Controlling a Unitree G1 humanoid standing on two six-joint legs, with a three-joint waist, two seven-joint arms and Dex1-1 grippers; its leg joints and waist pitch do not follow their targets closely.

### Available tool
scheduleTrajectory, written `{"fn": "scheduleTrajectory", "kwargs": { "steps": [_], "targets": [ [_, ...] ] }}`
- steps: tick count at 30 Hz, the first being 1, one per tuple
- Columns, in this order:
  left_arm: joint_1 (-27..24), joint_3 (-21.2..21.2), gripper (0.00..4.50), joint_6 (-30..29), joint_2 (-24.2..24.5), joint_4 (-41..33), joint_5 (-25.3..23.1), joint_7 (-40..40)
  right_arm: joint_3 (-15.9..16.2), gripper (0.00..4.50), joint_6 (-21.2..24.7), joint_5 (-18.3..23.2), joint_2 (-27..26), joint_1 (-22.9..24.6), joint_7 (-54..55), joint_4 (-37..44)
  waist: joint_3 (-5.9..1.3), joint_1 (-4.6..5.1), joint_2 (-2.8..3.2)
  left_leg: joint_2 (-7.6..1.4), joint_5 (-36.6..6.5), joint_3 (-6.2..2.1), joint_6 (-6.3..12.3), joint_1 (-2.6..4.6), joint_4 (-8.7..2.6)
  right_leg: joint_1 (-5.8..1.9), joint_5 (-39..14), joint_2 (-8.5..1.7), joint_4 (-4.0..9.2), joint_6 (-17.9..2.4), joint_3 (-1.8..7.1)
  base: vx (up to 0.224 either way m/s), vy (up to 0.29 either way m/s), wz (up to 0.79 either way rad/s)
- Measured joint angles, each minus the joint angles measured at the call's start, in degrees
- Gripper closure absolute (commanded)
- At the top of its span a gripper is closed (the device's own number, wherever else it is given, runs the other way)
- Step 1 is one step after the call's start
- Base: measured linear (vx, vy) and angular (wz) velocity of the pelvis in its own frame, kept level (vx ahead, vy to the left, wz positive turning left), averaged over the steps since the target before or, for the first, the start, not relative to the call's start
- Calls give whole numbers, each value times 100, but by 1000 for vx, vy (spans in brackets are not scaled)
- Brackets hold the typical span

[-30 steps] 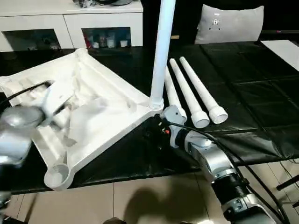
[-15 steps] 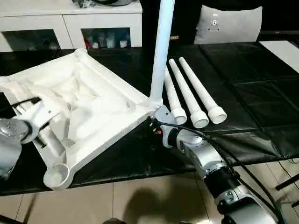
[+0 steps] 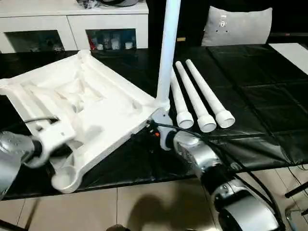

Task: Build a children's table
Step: Rotate table base

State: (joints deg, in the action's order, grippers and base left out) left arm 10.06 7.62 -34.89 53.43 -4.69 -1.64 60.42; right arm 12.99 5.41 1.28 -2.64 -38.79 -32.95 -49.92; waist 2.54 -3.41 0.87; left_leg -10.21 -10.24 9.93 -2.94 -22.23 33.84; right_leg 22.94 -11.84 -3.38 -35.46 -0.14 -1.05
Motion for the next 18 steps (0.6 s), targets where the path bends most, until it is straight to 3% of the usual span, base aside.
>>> {"fn": "scheduleTrajectory", "kwargs": {
  "steps": [10,18],
  "targets": [
    [-9,146,441,-120,-491,-336,532,317,-95,0,-163,-101,1,-186,-2,-457,0,175,-9,-8,13,1,-21,18,1,11,-1,9,-41,-1,7,0,0,0],
    [279,363,441,-47,-918,-174,534,316,-222,0,-244,-119,8,-296,63,-705,2,185,-15,-12,16,1,-26,19,3,13,-1,12,-48,-1,7,0,0,0]
  ]
}}
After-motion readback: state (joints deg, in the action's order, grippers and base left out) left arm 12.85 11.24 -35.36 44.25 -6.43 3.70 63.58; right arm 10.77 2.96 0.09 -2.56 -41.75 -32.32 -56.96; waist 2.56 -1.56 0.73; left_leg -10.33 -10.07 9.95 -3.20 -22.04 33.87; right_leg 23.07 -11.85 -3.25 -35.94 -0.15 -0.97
